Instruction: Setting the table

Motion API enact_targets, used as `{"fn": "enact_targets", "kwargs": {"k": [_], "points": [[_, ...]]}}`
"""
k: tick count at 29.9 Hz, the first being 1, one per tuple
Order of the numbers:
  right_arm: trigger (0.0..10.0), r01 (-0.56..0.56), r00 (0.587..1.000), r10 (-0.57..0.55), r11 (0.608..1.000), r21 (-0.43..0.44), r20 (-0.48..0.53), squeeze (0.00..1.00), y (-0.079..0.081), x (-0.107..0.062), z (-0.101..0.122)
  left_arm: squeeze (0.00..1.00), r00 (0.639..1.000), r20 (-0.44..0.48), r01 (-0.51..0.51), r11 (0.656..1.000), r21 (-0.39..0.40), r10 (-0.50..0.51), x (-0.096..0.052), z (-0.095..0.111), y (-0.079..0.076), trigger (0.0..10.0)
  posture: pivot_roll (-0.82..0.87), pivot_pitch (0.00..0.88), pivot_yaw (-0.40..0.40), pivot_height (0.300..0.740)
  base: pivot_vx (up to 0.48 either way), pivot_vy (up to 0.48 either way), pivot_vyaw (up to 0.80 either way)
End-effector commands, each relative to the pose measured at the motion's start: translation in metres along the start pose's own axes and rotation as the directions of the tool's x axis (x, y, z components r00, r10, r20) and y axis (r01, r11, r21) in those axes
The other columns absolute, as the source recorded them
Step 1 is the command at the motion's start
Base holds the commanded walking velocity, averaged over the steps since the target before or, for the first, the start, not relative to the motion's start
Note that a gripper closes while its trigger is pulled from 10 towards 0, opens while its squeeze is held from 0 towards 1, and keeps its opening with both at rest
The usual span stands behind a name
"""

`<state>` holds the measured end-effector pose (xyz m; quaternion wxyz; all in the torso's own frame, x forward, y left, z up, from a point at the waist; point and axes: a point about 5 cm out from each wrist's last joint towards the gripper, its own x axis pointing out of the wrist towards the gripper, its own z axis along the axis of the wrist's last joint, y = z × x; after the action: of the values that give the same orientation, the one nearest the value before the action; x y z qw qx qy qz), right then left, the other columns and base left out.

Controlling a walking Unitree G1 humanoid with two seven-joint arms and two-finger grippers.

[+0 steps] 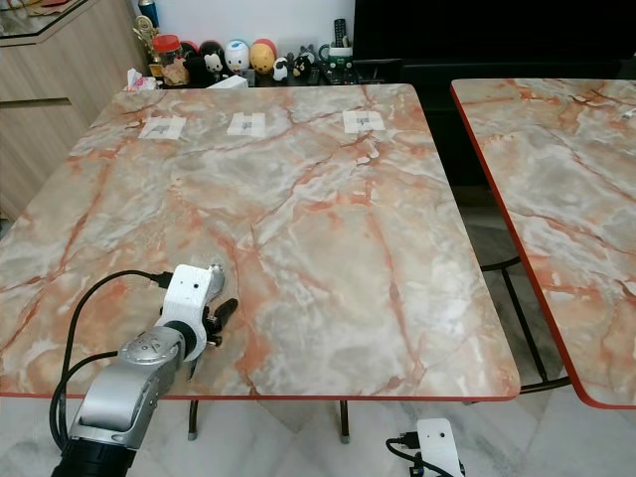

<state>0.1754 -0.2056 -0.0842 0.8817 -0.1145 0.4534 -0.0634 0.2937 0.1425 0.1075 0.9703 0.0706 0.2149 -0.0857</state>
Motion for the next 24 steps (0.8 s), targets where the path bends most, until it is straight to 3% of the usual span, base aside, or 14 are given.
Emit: {"fn": "enact_targets", "kwargs": {"k": [1, 15, 24], "points": [[10.0, -0.002, 1.000, 0.001, 1.000, -0.013, -0.028, 0.00, 0.000, -0.001, -0.007, 0.00, 0.981, -0.194, 0.004, 1.000, -0.026, -0.009, 0.000, -0.039, -0.001, 0.0, -0.03, 0.111, 0.006, 0.740, 0.000, 0.000, 0.00], [10.0, 0.001, 1.000, -0.002, 1.000, -0.021, -0.030, 0.00, -0.002, -0.001, -0.008, 0.00, 0.976, -0.211, -0.055, 0.998, -0.004, 0.053, -0.005, -0.047, 0.010, 0.0, -0.03, 0.115, 0.000, 0.740, 0.000, 0.000, 0.00], [10.0, 0.001, 1.000, -0.002, 1.000, -0.026, -0.031, 0.00, -0.002, -0.001, -0.008, 0.00, 0.974, -0.211, -0.068, 0.994, 0.081, 0.084, -0.006, -0.051, 0.014, 0.0, -0.03, 0.115, -0.004, 0.740, 0.000, 0.000, 0.00]]}}
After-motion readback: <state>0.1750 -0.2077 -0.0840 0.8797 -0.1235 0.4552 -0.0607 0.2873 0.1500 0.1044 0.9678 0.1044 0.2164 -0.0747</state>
